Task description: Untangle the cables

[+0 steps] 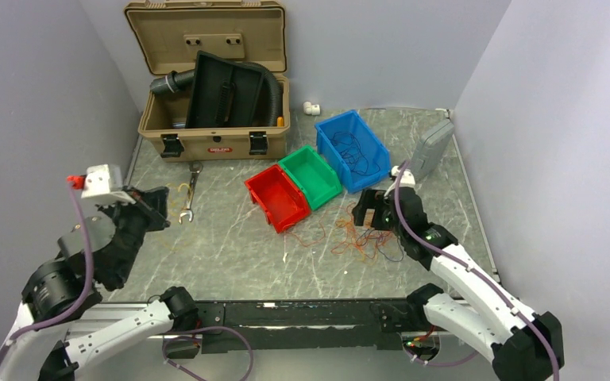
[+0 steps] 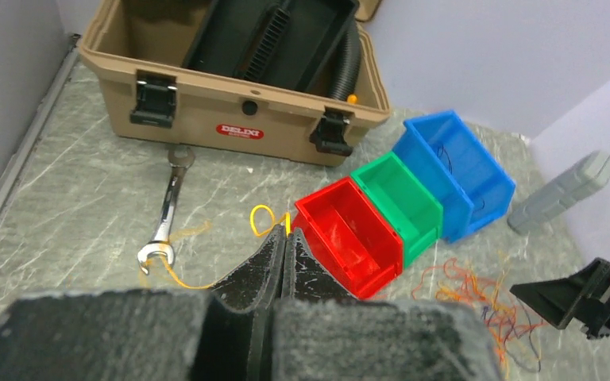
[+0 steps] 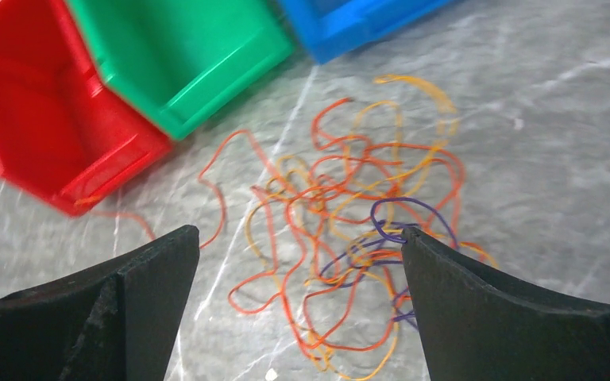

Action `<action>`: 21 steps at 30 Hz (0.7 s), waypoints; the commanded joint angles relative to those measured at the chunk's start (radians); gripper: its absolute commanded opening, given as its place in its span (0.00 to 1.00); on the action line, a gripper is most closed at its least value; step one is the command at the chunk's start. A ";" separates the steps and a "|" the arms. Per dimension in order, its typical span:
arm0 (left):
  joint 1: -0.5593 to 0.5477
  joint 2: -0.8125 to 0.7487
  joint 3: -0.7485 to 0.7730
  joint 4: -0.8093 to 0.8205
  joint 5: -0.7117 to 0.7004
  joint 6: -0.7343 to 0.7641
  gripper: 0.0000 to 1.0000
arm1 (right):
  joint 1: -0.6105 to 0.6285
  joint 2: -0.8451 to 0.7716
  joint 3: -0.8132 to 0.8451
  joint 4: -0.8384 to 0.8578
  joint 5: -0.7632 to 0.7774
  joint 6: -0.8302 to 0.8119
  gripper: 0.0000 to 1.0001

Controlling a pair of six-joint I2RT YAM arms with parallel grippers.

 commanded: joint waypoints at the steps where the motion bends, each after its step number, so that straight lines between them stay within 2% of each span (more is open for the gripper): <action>1: 0.002 0.056 0.045 0.082 0.111 0.085 0.00 | 0.087 -0.003 0.034 0.067 -0.019 -0.058 1.00; 7: 0.001 0.093 0.104 0.205 0.315 0.199 0.00 | 0.100 -0.001 0.011 0.130 -0.084 -0.058 1.00; 11: 0.001 0.152 0.178 0.256 0.444 0.238 0.00 | 0.099 -0.008 0.007 0.134 -0.065 -0.055 1.00; 17: 0.002 0.301 0.309 0.315 0.542 0.284 0.00 | 0.099 -0.037 -0.004 0.138 -0.042 -0.059 1.00; 21: 0.001 0.427 0.452 0.311 0.545 0.318 0.00 | 0.099 -0.045 -0.002 0.125 -0.033 -0.064 1.00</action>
